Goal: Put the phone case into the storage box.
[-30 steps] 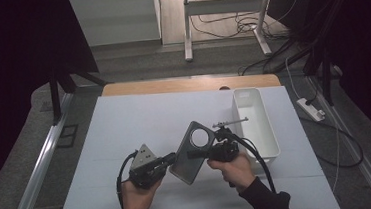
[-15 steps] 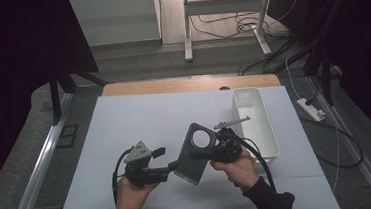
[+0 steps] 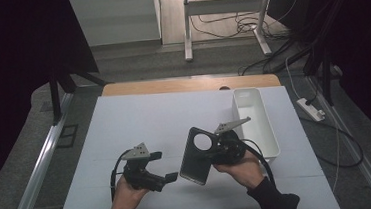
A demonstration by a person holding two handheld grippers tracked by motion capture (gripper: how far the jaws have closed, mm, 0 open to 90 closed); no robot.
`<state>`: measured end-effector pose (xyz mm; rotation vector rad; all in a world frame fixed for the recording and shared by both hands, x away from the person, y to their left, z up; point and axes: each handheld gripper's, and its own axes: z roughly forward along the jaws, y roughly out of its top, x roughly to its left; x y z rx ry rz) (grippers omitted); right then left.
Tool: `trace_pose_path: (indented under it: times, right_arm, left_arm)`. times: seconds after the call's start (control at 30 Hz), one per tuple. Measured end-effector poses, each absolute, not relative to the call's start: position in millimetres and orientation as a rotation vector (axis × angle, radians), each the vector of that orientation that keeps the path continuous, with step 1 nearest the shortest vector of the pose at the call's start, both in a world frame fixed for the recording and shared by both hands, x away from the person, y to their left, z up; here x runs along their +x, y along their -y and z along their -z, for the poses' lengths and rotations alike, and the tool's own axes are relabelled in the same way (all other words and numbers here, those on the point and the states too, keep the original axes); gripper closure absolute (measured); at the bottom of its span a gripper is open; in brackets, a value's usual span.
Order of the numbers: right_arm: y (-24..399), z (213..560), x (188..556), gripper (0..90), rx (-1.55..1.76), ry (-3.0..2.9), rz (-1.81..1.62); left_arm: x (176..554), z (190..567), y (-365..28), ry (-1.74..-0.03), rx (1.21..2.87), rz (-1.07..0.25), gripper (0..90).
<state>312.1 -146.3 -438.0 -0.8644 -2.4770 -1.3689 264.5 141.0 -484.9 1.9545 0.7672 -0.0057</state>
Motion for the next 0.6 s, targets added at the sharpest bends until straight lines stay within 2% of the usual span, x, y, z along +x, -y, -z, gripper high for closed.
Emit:
trace_pose_path:
  times: [0.6]
  right_arm:
    - [140.1,437.8,303.8,85.6,-0.704,2.538,1.365]
  left_arm:
    - [265.0,489.9,-122.7,-0.636,1.986,0.067,0.0]
